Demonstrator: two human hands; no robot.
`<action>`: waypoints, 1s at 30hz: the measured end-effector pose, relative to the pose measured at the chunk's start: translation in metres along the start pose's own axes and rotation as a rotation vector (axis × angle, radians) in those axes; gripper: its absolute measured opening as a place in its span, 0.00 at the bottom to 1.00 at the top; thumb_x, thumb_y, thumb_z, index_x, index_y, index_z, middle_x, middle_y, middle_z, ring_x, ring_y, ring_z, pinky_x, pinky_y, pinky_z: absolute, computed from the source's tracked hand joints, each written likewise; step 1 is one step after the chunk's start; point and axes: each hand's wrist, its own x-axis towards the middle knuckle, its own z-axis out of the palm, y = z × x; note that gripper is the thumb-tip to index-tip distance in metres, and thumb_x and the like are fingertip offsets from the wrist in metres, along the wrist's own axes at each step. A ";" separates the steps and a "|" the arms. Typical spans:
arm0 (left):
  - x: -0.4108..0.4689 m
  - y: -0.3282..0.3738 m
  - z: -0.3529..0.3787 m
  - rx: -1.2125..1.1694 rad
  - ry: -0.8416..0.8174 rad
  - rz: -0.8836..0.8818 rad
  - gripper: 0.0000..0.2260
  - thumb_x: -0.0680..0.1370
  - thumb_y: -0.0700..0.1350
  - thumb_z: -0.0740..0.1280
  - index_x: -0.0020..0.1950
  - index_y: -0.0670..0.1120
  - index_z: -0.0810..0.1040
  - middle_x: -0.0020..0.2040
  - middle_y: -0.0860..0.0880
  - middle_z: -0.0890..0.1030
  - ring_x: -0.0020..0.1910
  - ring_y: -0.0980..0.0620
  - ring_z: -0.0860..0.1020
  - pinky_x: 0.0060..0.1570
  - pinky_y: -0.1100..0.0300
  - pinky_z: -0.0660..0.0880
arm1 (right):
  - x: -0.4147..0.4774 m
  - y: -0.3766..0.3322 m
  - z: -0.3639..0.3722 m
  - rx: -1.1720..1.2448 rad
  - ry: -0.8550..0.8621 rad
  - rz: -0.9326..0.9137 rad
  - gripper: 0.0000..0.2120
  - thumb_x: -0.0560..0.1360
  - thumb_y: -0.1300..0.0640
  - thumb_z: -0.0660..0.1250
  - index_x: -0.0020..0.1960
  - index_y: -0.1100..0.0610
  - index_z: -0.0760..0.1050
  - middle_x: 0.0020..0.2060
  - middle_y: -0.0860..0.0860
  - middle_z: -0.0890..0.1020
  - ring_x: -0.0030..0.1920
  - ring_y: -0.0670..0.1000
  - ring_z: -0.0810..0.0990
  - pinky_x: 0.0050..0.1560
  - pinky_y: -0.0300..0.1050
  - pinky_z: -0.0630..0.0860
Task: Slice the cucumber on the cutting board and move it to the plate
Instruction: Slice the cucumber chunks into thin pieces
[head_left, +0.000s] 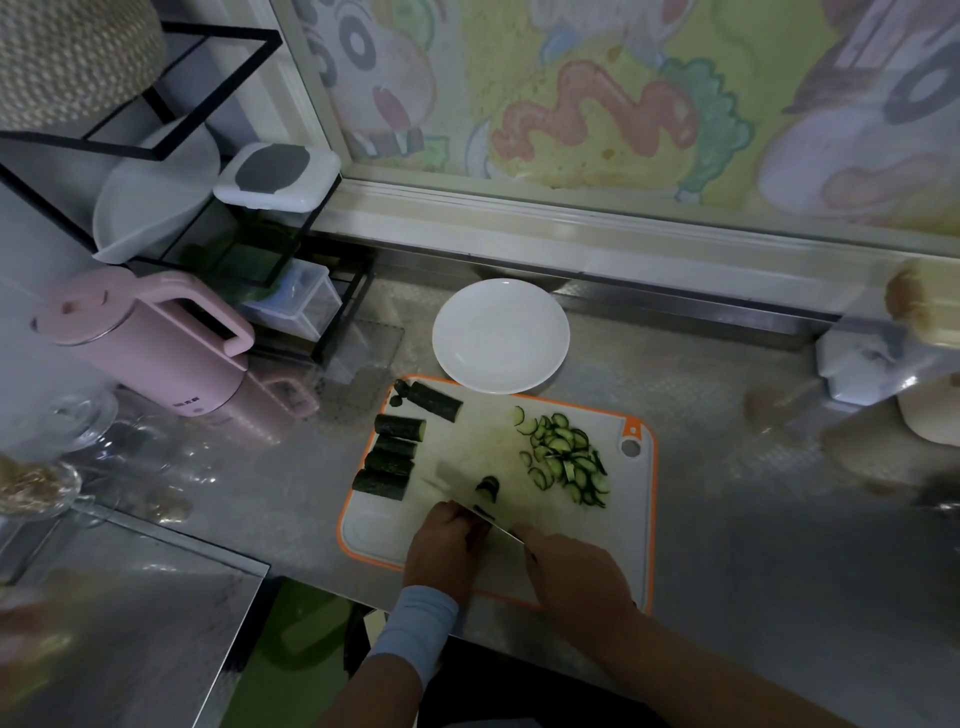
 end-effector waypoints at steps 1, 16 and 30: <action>0.000 0.000 0.000 0.004 0.004 0.007 0.09 0.64 0.40 0.78 0.42 0.48 0.85 0.42 0.47 0.82 0.39 0.46 0.81 0.34 0.61 0.76 | -0.001 0.000 0.000 -0.011 -0.015 -0.007 0.16 0.67 0.52 0.70 0.55 0.44 0.79 0.25 0.46 0.75 0.22 0.46 0.74 0.20 0.37 0.64; 0.002 0.001 -0.003 -0.044 -0.001 -0.031 0.06 0.67 0.42 0.77 0.42 0.49 0.85 0.42 0.50 0.82 0.39 0.49 0.80 0.35 0.62 0.76 | 0.003 0.002 0.014 0.127 -0.177 0.085 0.17 0.81 0.54 0.52 0.69 0.47 0.66 0.48 0.52 0.81 0.47 0.56 0.80 0.42 0.47 0.73; -0.001 0.002 -0.004 -0.041 -0.027 -0.075 0.06 0.69 0.42 0.75 0.44 0.49 0.85 0.44 0.49 0.82 0.42 0.48 0.80 0.37 0.61 0.75 | 0.017 -0.003 0.027 -0.046 0.088 -0.057 0.09 0.71 0.52 0.61 0.51 0.50 0.74 0.28 0.46 0.78 0.26 0.45 0.77 0.23 0.38 0.68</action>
